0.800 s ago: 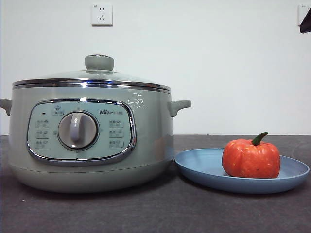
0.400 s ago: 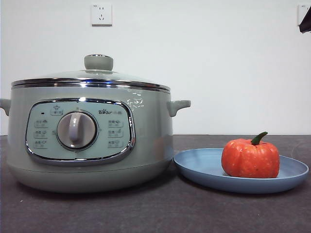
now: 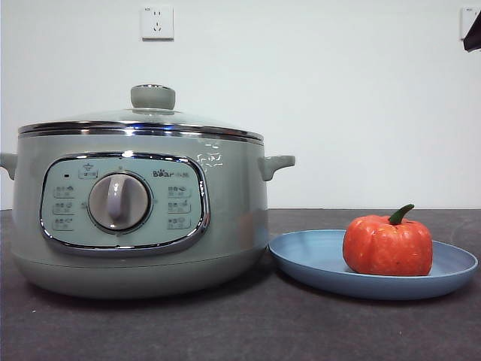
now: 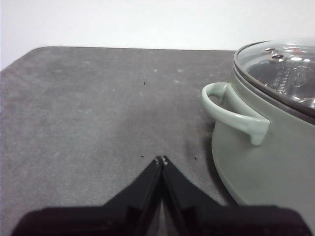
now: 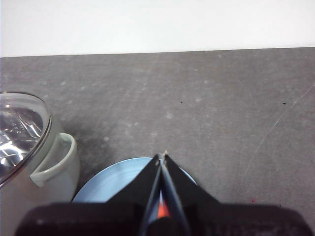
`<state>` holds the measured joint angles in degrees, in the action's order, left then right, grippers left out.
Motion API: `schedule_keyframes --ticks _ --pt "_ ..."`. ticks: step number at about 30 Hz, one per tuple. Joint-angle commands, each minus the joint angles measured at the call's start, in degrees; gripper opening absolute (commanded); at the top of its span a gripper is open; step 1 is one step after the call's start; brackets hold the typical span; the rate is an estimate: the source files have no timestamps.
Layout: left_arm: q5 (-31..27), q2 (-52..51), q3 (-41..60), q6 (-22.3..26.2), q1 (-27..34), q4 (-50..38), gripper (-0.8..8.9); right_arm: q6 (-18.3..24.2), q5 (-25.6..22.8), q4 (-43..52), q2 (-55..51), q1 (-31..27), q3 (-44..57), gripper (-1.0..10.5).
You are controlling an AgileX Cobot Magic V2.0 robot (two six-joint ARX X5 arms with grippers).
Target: Take the pumpkin out from the steamer,put the pumpkin in the blue plate,close the lid
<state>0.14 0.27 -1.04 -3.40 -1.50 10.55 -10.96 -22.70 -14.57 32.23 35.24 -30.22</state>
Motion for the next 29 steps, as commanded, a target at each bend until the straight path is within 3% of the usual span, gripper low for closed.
schedule_keyframes --ticks 1,25,29 --pt "0.04 -0.15 0.85 -1.05 0.24 0.02 -0.03 -0.57 -0.15 0.33 -0.04 0.02 0.39 0.0" --pt "0.0 -0.15 0.85 -1.07 0.24 0.02 -0.03 -0.55 -0.15 0.15 -0.04 0.02 0.39 0.0" --pt "0.0 -0.15 0.85 -1.05 0.24 0.02 -0.03 1.6 -0.17 -1.55 -2.08 -1.38 0.52 0.0"
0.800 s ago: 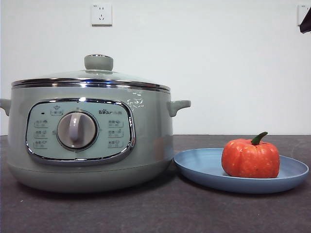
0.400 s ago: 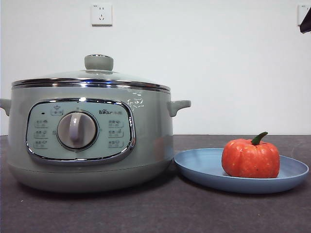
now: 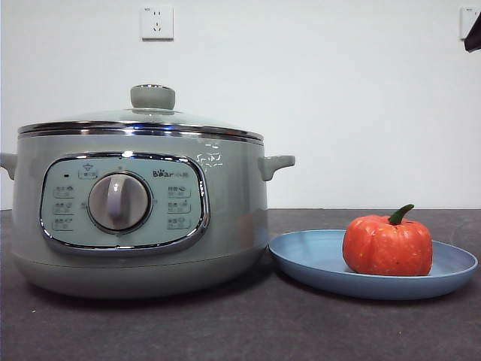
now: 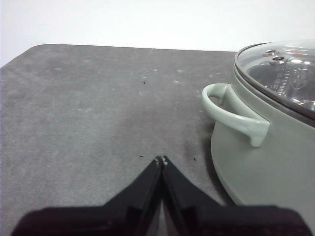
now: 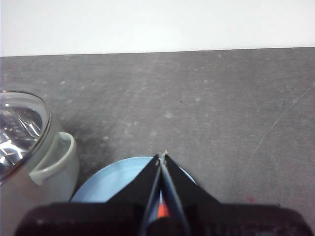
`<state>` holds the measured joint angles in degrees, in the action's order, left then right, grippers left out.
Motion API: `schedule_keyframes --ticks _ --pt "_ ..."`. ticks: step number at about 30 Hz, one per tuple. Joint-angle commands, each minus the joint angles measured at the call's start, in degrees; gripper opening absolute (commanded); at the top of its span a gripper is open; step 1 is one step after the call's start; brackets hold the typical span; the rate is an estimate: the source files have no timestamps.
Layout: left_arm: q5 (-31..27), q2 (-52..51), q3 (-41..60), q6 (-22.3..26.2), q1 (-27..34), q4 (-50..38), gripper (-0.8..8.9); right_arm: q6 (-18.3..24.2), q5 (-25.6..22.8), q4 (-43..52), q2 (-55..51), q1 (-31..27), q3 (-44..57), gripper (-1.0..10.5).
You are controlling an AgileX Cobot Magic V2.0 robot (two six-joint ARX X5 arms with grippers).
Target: Take the pumpkin out from the steamer,put the pumpkin in the blue plate,close the lid
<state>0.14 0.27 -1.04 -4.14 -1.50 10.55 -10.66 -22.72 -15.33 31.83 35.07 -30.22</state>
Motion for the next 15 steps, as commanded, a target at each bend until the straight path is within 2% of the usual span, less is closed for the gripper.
schedule_keyframes --ticks 1,3,7,10,13,15 --pt "0.02 -0.15 0.85 -0.31 0.24 0.02 -0.03 1.88 0.33 -1.31 -2.78 -2.49 0.74 0.0" --pt "0.0 -0.15 0.85 -0.31 0.24 0.02 -0.03 2.73 1.84 -1.42 -4.33 -5.49 1.53 0.0" --pt "0.02 -0.15 0.85 -0.31 0.24 0.02 -0.03 3.41 15.08 0.5 -9.75 -16.11 6.8 0.0" --pt "0.0 -0.15 0.85 -0.31 0.24 0.02 -0.03 3.48 22.71 3.85 -14.78 -22.91 13.0 0.0" --pt "0.0 -0.15 0.85 -0.31 0.24 0.0 -0.03 3.48 26.1 6.69 -19.43 -26.77 18.93 0.0" --pt "0.0 -0.15 0.85 -0.31 0.24 0.02 -0.03 3.5 26.51 7.76 -22.03 -27.78 22.08 0.0"
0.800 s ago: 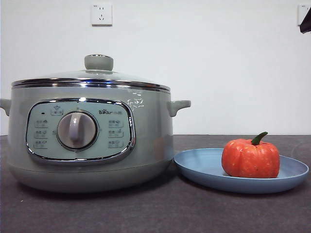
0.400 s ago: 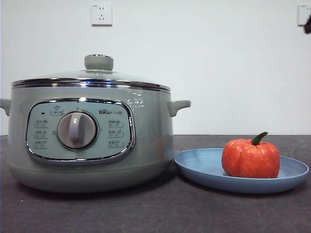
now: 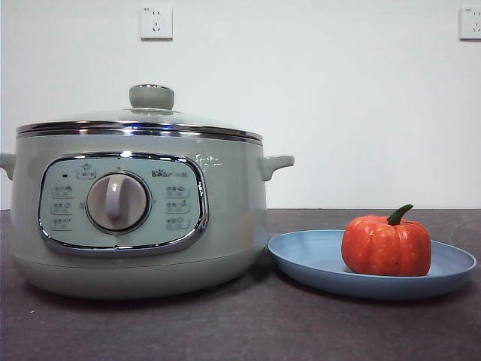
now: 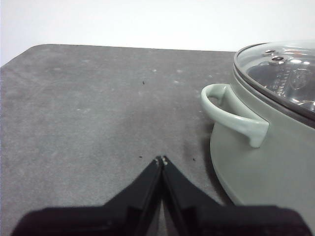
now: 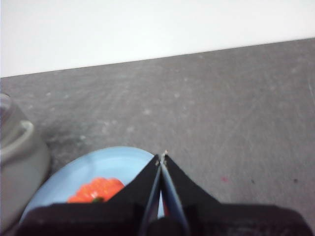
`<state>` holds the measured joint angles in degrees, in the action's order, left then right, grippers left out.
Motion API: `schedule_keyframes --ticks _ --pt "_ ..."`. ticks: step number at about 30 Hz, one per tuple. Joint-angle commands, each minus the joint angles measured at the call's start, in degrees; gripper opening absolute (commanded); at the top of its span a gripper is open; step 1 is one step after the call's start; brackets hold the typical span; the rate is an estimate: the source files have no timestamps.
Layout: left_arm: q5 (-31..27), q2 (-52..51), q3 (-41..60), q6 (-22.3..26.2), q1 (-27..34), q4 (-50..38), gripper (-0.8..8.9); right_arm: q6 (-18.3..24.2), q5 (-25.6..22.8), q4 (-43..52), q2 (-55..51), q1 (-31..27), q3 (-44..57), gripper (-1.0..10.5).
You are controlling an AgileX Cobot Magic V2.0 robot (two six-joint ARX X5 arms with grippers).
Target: Take the pumpkin out from the steamer,put the pumpkin in the blue plate,close the lid
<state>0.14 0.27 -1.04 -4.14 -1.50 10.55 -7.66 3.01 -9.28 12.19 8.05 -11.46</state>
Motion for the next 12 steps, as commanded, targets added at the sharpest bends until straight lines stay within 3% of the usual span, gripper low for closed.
schedule_keyframes --ticks 1,6,12 --pt "0.0 -0.15 0.85 -0.31 0.24 0.02 -0.03 0.72 0.76 1.6 -3.63 -0.96 4.59 0.0" --pt "0.0 -0.15 0.85 -0.31 0.24 0.02 -0.03 3.89 1.57 1.46 -8.13 -0.96 8.63 0.0" --pt "0.0 -0.15 0.85 -0.31 0.24 0.02 -0.03 4.61 1.53 0.15 -11.02 -0.96 11.06 0.0"
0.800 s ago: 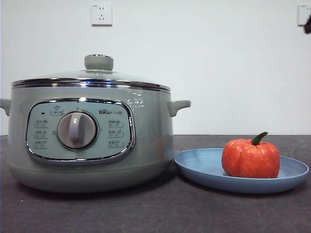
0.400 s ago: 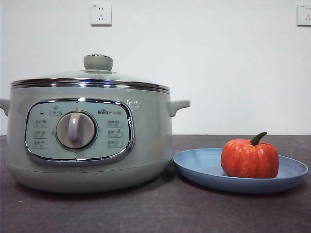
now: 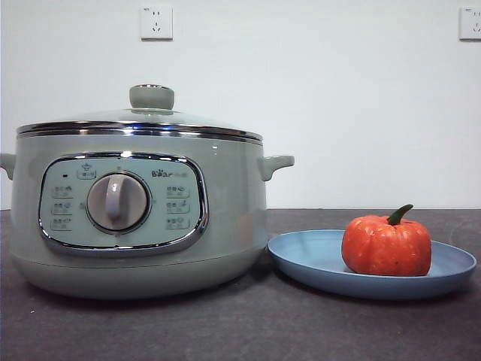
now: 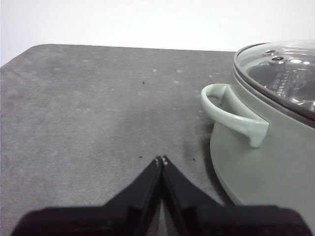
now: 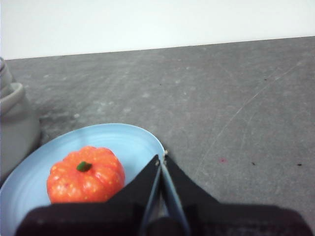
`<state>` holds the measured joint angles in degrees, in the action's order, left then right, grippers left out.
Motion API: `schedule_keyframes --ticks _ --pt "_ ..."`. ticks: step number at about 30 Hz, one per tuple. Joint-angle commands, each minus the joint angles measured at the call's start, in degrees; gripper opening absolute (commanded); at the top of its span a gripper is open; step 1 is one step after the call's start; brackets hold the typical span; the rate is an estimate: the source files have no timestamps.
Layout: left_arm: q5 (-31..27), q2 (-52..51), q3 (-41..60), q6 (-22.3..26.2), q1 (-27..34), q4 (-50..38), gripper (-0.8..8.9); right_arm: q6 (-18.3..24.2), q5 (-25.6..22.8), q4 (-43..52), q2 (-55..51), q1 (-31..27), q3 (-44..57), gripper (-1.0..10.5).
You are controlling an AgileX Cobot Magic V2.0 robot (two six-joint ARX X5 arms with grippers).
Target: Take the pumpkin out from the steamer,put the pumpkin in the blue plate,close the lid
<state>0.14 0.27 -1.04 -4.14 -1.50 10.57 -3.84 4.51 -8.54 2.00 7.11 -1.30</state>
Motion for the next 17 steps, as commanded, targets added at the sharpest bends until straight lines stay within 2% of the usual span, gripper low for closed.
schedule_keyframes --ticks 1,17 --pt "0.0 -0.15 0.85 -0.31 0.24 0.0 -0.03 0.96 0.02 -1.16 -1.11 -0.02 0.9 0.0" --pt "0.0 -0.15 0.85 -0.31 0.24 0.0 -0.03 0.74 -0.37 -1.42 -0.98 0.02 0.87 0.0"
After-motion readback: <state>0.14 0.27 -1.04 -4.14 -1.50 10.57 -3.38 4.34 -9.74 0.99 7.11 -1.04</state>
